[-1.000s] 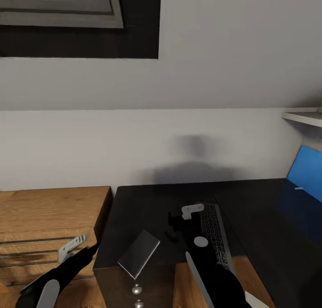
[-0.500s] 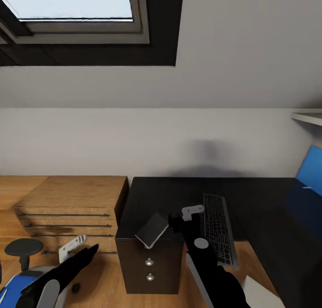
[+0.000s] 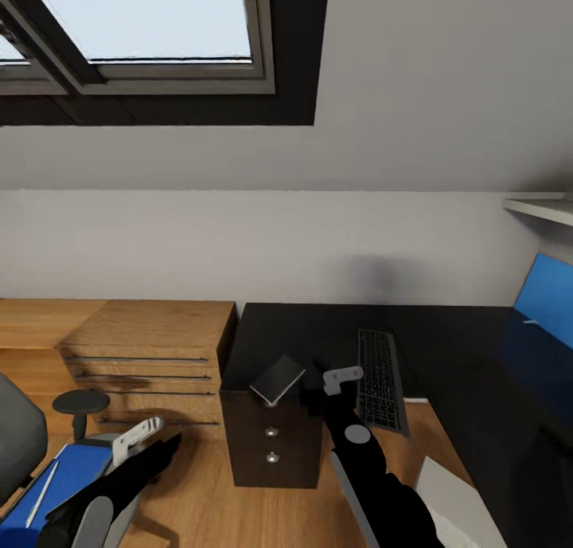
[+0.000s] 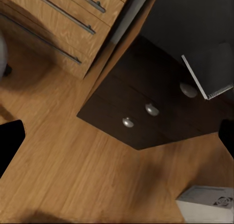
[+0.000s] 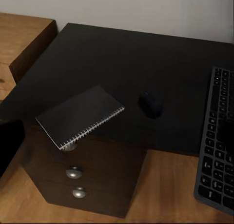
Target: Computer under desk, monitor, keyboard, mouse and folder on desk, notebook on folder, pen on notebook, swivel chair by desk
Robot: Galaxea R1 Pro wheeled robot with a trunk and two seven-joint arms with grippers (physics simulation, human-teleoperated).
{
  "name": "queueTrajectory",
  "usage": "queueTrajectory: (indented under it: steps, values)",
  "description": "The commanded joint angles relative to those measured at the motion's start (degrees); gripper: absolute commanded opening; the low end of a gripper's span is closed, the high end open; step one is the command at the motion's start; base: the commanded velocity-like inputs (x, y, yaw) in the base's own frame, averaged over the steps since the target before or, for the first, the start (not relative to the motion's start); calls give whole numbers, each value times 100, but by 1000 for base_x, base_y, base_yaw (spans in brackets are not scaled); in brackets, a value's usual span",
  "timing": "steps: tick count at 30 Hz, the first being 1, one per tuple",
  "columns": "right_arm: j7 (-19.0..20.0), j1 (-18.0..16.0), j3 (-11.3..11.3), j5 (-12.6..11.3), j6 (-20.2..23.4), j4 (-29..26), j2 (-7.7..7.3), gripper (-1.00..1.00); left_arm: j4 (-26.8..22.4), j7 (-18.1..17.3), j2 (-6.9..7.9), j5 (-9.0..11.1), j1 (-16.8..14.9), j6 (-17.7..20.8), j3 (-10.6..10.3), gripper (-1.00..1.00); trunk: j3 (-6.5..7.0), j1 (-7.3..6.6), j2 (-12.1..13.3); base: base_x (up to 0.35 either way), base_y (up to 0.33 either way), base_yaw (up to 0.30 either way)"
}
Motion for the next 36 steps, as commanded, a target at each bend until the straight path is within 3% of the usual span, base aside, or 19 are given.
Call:
queueTrajectory:
  steps: [1,6,13,14,18,20,24,27,30,31,33,34,36]
  values:
    - [-30,-6,6,7,38,0,-1,100,-8,44,0,60,-6,27,3,100,5,-23,29,-342,0,0]
    - [-29,-6,6,8,-35,74,-1,100,-1,48,-4,54,-6,25,-3,100,100,-132,230,-342,0,0]
    - [-38,-6,10,16,-564,673,2,100,32,42,-13,42,-6,-5,-102,100,221,-220,390,-342,0,0]
    - [-91,-4,0,21,-858,985,-4,100,153,26,-10,45,-7,-21,-135,100,229,-220,390,-342,0,0]
    - [-304,31,-5,17,-1200,1260,-14,100,580,10,-7,28,-6,-26,-189,100,264,-220,390,-342,0,0]
    - [-397,75,-6,15,-1293,1384,-16,100,799,10,-2,1,-6,-26,-277,100,280,-220,390,-335,0,0]
    - [-533,193,-5,8,-1514,1740,-14,100,1350,10,13,-171,-6,-35,-654,100,293,-220,390,-181,0,0]
    - [-573,305,-2,2,-1783,2089,-13,100,1882,9,14,-434,-6,-184,-917,100,297,-220,390,-62,0,0]
    - [-589,406,0,-1,-2194,2518,-11,100,2545,9,10,-731,-6,-673,-1190,100,298,-220,390,-27,0,0]
    - [-594,438,0,-1,-2424,2760,-11,100,2872,9,7,-854,-6,-1017,-1342,100,298,-220,390,-13,0,0]
    - [-596,459,1,-2,-2650,3030,-11,100,3182,9,6,-939,-6,-1386,-1490,100,299,-220,390,-10,0,0]
    - [-590,486,-1,-5,-3315,3981,-5,100,4039,15,10,-1057,-6,-2292,-1900,100,299,-220,390,-2,0,0]
    - [-581,494,-19,-13,-4006,4867,-6,100,4673,33,6,-1087,-6,-2624,-2107,100,299,-220,390,-1,0,0]
